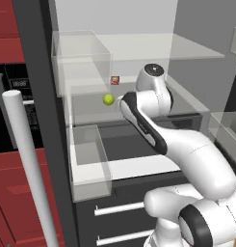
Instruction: Pick the tangerine and pear from the fridge and place them on the plate next to the blender to make a fruit smoothie.
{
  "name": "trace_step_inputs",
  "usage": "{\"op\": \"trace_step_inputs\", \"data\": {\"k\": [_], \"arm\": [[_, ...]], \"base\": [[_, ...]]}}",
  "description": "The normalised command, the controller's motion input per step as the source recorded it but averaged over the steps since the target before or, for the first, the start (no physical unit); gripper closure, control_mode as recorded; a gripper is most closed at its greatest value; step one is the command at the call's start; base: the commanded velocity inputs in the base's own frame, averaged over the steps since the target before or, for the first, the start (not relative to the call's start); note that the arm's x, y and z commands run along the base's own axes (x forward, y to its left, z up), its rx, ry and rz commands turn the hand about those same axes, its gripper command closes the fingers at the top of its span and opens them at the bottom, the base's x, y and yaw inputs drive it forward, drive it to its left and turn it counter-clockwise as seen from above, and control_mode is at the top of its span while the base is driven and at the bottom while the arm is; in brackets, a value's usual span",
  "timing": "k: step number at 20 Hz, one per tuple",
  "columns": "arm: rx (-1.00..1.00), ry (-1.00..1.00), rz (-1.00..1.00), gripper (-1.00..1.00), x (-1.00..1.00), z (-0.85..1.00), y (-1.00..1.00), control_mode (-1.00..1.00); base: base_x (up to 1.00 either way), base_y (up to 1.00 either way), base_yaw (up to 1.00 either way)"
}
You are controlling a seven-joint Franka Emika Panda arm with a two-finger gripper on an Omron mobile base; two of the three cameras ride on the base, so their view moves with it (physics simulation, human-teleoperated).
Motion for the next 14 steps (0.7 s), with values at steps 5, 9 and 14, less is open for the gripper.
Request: {"op": "trace_step_inputs", "data": {"k": [5, 9, 14], "arm": [[0.11, 0.0, -0.01, -1.0, 0.26, 0.0, -0.67, -1.0], [0.12, 0.0, -0.05, -1.0, 0.17, 0.0, -0.96, -1.0], [0.01, 0.0, -0.04, -1.0, 0.16, -0.21, -0.81, -1.0]], "base": [[0.0, 0.0, 0.0], [0.0, 0.0, 0.0], [0.0, 0.0, 0.0]]}}
